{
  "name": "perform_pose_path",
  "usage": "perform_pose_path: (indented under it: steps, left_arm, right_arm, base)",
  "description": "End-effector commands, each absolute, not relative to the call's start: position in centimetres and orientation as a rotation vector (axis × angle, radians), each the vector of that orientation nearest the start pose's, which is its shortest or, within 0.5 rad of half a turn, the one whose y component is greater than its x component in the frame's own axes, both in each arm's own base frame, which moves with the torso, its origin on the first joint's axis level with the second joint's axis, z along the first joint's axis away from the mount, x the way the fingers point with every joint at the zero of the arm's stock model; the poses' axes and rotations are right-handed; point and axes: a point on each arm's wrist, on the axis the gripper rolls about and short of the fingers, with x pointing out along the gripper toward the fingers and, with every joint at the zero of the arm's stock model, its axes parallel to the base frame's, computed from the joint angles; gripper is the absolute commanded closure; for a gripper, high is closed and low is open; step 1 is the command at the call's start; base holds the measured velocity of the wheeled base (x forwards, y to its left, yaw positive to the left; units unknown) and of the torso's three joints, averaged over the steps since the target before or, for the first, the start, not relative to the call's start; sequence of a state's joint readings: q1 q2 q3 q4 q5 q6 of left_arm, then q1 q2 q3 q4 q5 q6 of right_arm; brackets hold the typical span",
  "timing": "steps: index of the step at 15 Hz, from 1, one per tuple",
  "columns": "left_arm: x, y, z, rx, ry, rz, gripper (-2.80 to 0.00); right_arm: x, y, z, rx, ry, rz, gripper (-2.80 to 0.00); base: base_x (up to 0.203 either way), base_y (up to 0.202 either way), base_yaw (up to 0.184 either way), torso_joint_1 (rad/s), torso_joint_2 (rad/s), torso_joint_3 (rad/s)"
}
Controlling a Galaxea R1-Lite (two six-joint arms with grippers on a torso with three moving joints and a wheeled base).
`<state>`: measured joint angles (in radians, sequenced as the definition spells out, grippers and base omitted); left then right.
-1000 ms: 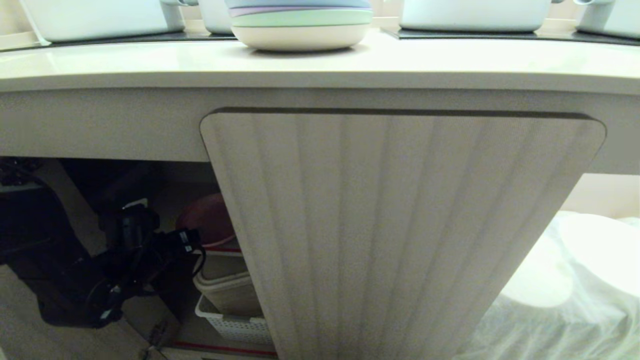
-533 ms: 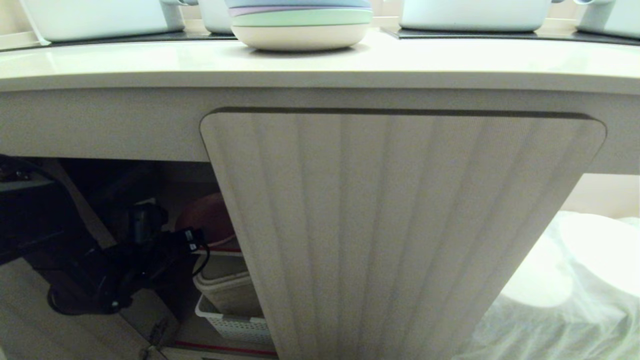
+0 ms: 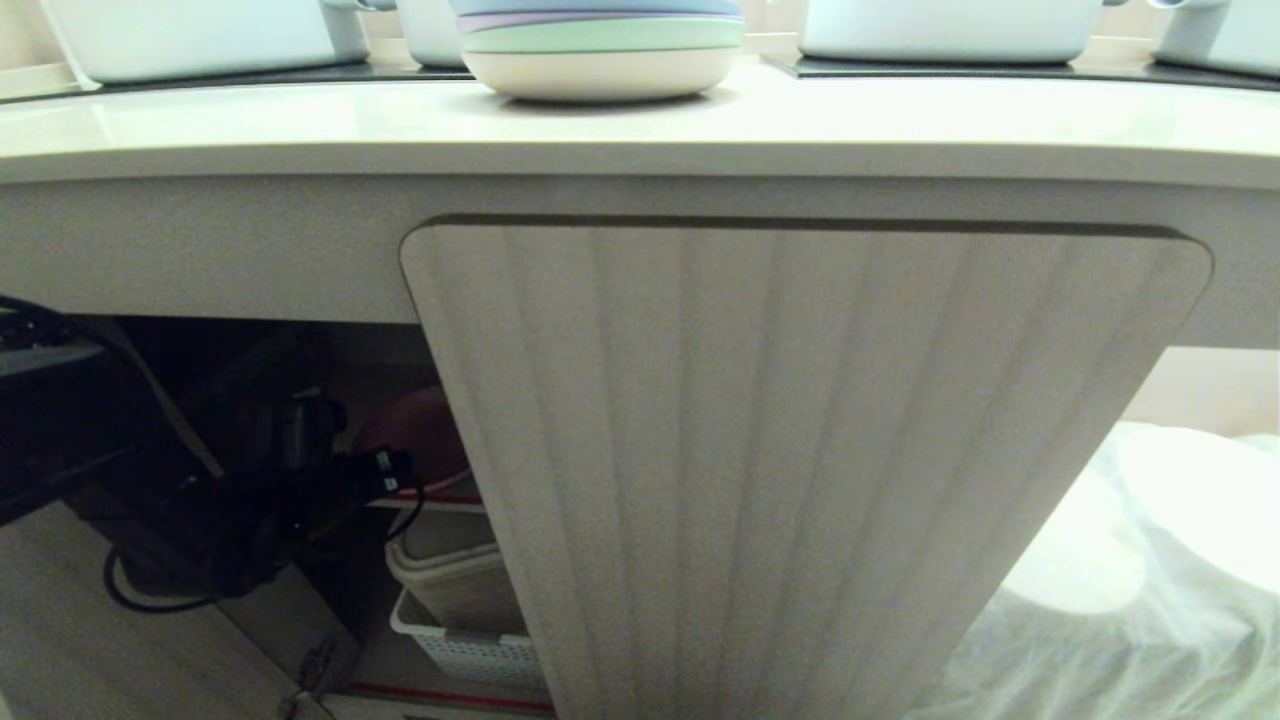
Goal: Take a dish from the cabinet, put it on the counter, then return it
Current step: Take the plate from the cabinet
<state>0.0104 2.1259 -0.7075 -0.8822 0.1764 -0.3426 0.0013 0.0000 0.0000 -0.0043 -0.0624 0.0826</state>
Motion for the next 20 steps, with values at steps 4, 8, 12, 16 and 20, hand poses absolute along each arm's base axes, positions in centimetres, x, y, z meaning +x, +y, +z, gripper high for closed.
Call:
perform_pose_path:
  steps: [4, 8, 12, 16, 20]
  left_arm:
    - [35.8, 0.7, 4.6, -0.313, 0.499, 0.28, -2.8]
    - [36.3, 0.8, 4.9, -0.317, 0.514, 0.285, -2.8]
    - [37.1, 0.8, 5.1, -0.329, 0.533, 0.293, -2.8]
    - [38.2, 0.6, 5.5, -0.327, 0.551, 0.292, -2.8]
    - [38.8, 0.5, 5.5, -0.345, 0.583, 0.302, -2.8]
  right_arm:
    - [-2.3, -0.1, 7.6, 0.084, -0.008, -0.061, 0.0]
    - [-2.3, -0.1, 7.6, 0.083, -0.007, -0.061, 0.0]
    - [-2.3, -0.1, 7.6, 0.083, -0.007, -0.061, 0.0]
    - [-2.3, -0.1, 7.6, 0.083, -0.007, -0.061, 0.0]
    - [-2.3, -0.1, 7.6, 0.084, -0.007, -0.061, 0.0]
  base:
    - [0.0, 0.0, 0.0, 0.0, 0.0, 0.0]
    - [0.0, 0.0, 0.0, 0.0, 0.0, 0.0]
    - [0.0, 0.0, 0.0, 0.0, 0.0, 0.0]
    - [0.0, 0.0, 0.0, 0.0, 0.0, 0.0]
    - [0.0, 0.0, 0.0, 0.0, 0.0, 0.0]
